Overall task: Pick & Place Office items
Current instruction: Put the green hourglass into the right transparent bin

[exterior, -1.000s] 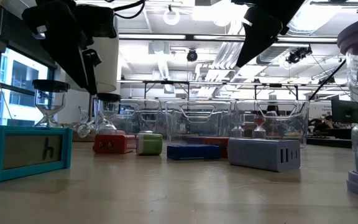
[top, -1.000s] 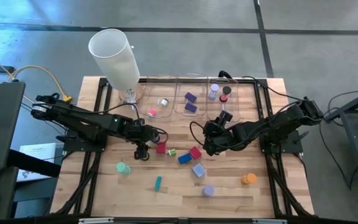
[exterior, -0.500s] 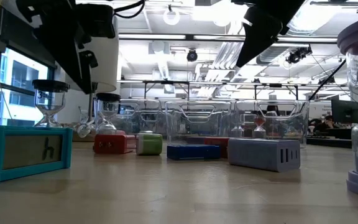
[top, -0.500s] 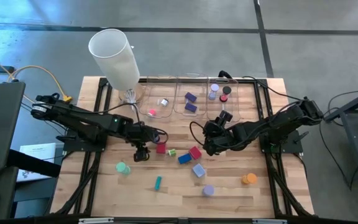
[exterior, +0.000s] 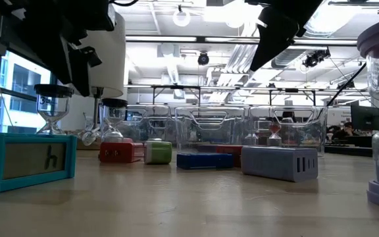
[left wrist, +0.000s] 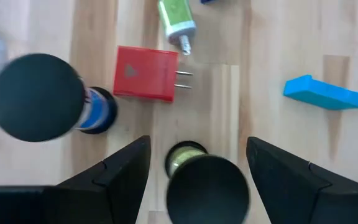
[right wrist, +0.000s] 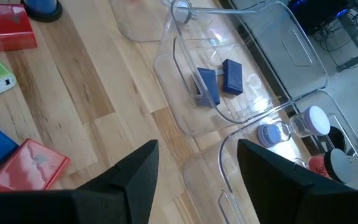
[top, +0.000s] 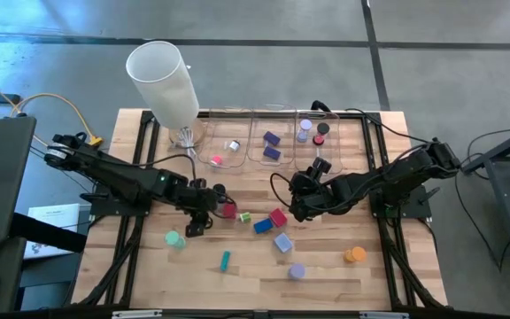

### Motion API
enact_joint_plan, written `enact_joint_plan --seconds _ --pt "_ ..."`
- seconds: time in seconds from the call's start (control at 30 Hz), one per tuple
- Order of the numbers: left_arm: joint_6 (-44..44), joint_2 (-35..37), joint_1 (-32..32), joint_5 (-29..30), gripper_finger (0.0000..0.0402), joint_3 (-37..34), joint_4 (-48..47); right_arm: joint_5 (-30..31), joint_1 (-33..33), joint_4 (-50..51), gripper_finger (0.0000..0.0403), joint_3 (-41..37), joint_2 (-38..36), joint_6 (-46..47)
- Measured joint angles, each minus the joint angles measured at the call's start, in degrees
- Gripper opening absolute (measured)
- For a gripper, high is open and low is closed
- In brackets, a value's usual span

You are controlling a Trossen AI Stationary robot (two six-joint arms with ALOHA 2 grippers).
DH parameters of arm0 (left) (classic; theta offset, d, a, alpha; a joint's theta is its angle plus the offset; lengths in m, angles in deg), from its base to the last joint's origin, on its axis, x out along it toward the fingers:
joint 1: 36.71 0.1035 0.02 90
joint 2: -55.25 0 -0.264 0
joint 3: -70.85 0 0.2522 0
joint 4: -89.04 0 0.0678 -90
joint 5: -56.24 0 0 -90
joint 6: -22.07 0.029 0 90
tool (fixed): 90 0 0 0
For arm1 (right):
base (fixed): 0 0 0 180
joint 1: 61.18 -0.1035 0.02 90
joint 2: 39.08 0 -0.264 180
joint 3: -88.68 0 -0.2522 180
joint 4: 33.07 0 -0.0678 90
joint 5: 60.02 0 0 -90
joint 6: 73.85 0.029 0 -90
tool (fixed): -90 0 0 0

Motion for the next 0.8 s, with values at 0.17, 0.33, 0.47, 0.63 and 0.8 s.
enact_joint_plan --seconds 0.17,0.33,0.47,0.63,0.8 --pt "-1.4 0.0 0.0 0.5 0.0258 0.0 0.0 0.0 0.0 0.0 0.0208 0.0 0.0 0.3" --pt "-1.7 0.0 -0.3 0.5 0.0258 0.0 -1.2 -1.5 0.0 0.0 0.0208 0.0 0.0 0.4" --pt "-1.9 0.0 -0.3 0.5 0.0258 0.0 -1.4 -1.4 0.0 0.0 0.0208 0.0 0.0 0.4" --pt "-2.0 0.0 -0.7 0.5 0.0258 0.0 -1.4 -1.4 0.0 0.0 0.0208 0.0 0.0 0.4" --pt "-2.0 -0.1 -1.6 0.5 0.0258 0.0 -1.4 -1.3 0.0 0.0 0.0208 0.0 0.0 0.5"
